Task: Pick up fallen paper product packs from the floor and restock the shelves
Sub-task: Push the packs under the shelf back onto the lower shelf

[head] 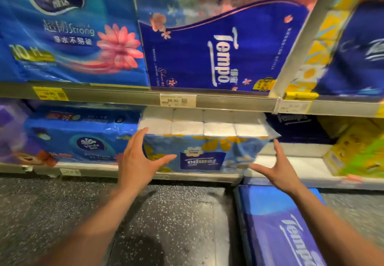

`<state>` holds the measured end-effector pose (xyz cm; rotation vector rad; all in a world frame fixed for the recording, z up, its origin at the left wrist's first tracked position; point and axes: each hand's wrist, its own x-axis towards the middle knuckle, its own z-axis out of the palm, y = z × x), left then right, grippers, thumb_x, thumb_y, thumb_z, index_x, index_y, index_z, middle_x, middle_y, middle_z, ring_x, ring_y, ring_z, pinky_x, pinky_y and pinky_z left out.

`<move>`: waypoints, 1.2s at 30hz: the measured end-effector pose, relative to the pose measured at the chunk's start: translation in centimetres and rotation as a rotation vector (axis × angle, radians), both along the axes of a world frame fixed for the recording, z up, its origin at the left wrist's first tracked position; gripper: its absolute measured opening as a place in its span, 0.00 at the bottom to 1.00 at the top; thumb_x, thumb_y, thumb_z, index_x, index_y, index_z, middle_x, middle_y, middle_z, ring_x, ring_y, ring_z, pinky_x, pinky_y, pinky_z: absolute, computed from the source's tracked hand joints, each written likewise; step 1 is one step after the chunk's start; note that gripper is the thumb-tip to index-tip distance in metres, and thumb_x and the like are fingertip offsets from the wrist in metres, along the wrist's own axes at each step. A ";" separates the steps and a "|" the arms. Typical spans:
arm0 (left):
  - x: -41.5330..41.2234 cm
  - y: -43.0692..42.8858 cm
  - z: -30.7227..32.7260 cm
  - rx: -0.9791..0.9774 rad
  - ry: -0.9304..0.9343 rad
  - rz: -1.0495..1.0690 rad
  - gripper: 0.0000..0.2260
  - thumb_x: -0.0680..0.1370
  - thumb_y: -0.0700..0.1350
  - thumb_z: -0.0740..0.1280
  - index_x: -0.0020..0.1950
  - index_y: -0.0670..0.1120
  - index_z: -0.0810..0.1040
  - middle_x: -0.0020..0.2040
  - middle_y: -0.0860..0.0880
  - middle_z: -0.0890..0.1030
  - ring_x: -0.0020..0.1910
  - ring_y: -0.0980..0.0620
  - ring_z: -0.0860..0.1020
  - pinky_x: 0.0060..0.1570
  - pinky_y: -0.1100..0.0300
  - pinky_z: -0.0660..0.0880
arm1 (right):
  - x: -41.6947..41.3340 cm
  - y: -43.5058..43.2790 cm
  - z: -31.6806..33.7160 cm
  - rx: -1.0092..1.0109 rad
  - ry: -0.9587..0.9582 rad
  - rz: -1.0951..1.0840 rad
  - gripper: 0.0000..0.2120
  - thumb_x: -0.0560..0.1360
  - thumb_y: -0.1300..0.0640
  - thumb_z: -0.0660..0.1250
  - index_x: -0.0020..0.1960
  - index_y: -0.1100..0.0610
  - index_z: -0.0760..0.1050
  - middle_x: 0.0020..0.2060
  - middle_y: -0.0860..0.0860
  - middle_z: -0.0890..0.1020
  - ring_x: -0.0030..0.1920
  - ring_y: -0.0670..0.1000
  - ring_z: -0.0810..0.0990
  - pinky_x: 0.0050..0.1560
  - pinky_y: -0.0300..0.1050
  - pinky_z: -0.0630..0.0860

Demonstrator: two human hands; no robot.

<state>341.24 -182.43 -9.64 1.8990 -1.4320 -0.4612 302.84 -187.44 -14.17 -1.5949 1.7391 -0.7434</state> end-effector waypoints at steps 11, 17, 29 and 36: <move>-12.2 4.9 10.9 0.246 0.023 -0.275 0.51 0.62 0.67 0.77 0.79 0.53 0.62 0.77 0.49 0.68 0.73 0.47 0.69 0.67 0.50 0.70 | -10.6 10.9 13.9 0.077 0.043 -0.007 0.67 0.53 0.18 0.69 0.81 0.51 0.55 0.79 0.48 0.62 0.77 0.46 0.61 0.73 0.40 0.59; -23.9 5.0 12.3 0.263 -0.006 -0.219 0.52 0.59 0.71 0.74 0.79 0.54 0.62 0.77 0.51 0.68 0.73 0.49 0.71 0.64 0.51 0.73 | -21.8 9.1 13.8 0.070 0.035 0.098 0.59 0.54 0.17 0.68 0.77 0.41 0.53 0.75 0.40 0.62 0.75 0.41 0.60 0.70 0.36 0.59; -35.8 4.7 -2.2 0.426 0.053 -0.135 0.54 0.61 0.66 0.79 0.81 0.55 0.57 0.80 0.51 0.63 0.76 0.47 0.66 0.71 0.48 0.68 | -33.3 5.8 2.8 0.122 0.097 0.184 0.62 0.58 0.21 0.71 0.82 0.49 0.54 0.80 0.48 0.62 0.79 0.49 0.60 0.76 0.47 0.61; -36.4 5.9 -17.8 0.557 0.198 0.006 0.57 0.62 0.64 0.81 0.82 0.49 0.55 0.81 0.46 0.61 0.78 0.45 0.64 0.74 0.50 0.63 | -33.9 6.5 -11.2 0.187 0.084 0.053 0.70 0.51 0.15 0.65 0.81 0.54 0.58 0.78 0.51 0.65 0.78 0.50 0.63 0.74 0.42 0.59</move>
